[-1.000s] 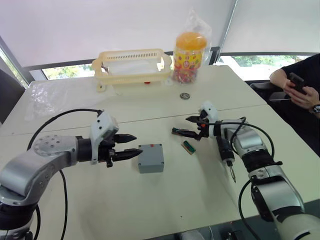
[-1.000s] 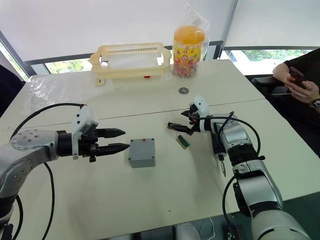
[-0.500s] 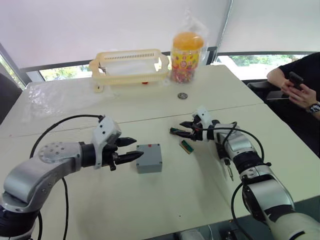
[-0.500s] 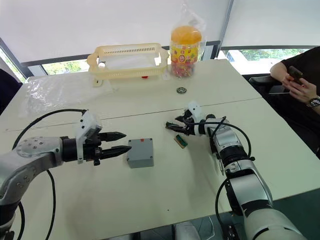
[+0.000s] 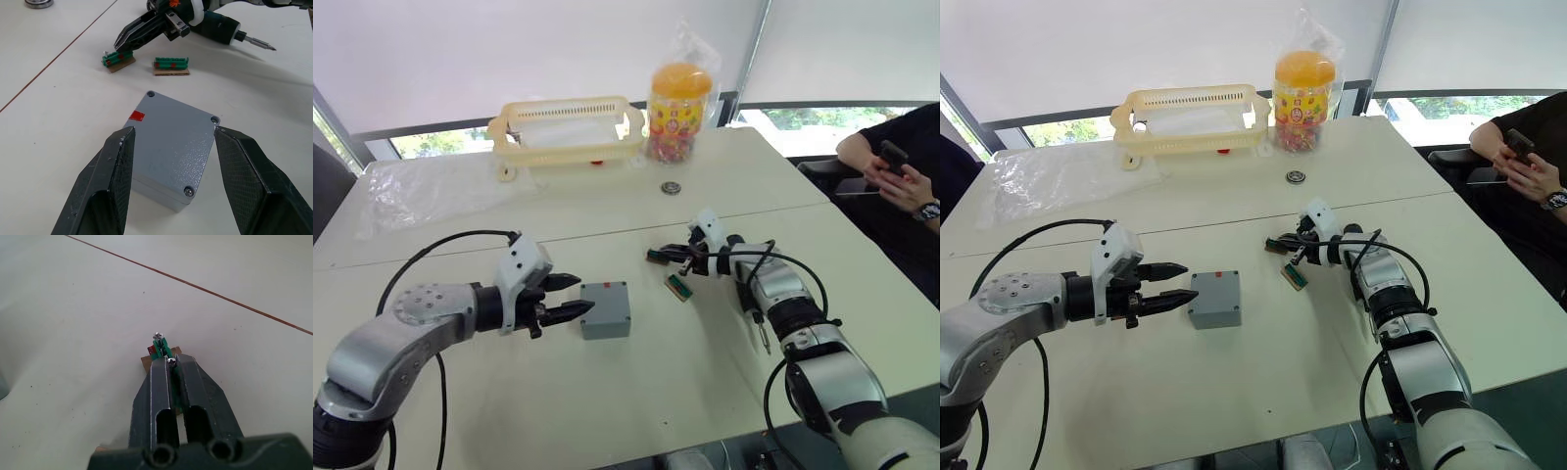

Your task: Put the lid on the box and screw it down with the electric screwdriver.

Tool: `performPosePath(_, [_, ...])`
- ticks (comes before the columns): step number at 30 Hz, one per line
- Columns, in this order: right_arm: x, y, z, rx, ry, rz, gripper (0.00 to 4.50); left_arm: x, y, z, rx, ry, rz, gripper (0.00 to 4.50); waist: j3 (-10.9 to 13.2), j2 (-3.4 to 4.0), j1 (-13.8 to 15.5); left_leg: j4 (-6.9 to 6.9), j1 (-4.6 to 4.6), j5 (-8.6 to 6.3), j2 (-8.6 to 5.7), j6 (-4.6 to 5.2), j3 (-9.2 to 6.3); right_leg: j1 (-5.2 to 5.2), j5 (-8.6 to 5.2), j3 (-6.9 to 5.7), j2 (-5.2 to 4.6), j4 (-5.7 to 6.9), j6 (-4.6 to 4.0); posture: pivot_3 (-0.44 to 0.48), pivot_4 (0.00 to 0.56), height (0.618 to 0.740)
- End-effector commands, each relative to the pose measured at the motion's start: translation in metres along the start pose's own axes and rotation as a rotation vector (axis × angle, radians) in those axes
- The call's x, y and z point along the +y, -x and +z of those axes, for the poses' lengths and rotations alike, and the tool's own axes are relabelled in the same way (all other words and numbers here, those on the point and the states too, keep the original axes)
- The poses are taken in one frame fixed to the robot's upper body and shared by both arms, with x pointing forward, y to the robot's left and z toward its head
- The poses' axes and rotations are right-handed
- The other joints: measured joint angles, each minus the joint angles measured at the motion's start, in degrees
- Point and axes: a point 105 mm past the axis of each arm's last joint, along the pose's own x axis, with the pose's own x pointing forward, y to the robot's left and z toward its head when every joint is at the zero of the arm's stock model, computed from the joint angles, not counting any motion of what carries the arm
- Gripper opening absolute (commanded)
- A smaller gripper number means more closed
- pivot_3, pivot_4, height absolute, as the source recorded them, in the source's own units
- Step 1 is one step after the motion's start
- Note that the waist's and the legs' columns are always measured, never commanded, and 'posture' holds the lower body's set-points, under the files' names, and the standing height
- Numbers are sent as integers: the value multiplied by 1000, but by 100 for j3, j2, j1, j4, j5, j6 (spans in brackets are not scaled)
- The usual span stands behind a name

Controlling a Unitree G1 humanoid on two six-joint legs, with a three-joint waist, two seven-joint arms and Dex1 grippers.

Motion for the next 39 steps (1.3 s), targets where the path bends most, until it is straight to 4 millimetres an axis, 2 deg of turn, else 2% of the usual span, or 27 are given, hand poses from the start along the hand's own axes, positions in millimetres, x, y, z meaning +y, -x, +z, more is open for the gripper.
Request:
performPosePath(1, [-2,0,11,-38,17,-6,47,0,0,3,-12,-26,9,2569,0,0,0,0,0,0,0,0,0,0,0,0,0,0,0,0,150,740])
performPosePath(17, [-3,2,17,-60,42,-13,47,1,-2,-1,-15,-20,15,2569,0,0,0,0,0,0,0,0,0,0,0,0,0,1,0,0,150,740])
performPosePath(28, [-10,20,50,-150,97,-42,47,3,-5,-1,-22,-18,15,2569,1,1,7,0,0,0,0,0,0,0,0,0,-1,2,0,0,150,740])
performPosePath(31, [-11,30,73,-203,115,-43,47,3,-4,1,-26,-17,11,2569,1,1,6,0,0,0,0,0,0,0,0,0,0,2,0,0,150,740])
performPosePath(32, [-8,33,81,-215,134,-25,47,3,-3,1,-25,-18,9,2569,1,1,6,0,0,0,0,0,-1,0,0,0,0,2,0,0,150,740])
performPosePath(35, [32,41,104,-258,140,152,47,10,3,5,-17,-34,23,2569,2,3,11,0,0,0,0,0,-2,-2,0,0,0,3,0,0,150,740])
performPosePath(39, [78,42,101,-223,143,296,47,23,17,-1,45,-70,53,2569,1,2,5,-2,3,0,3,1,-9,-3,-1,-4,5,7,0,0,150,740])
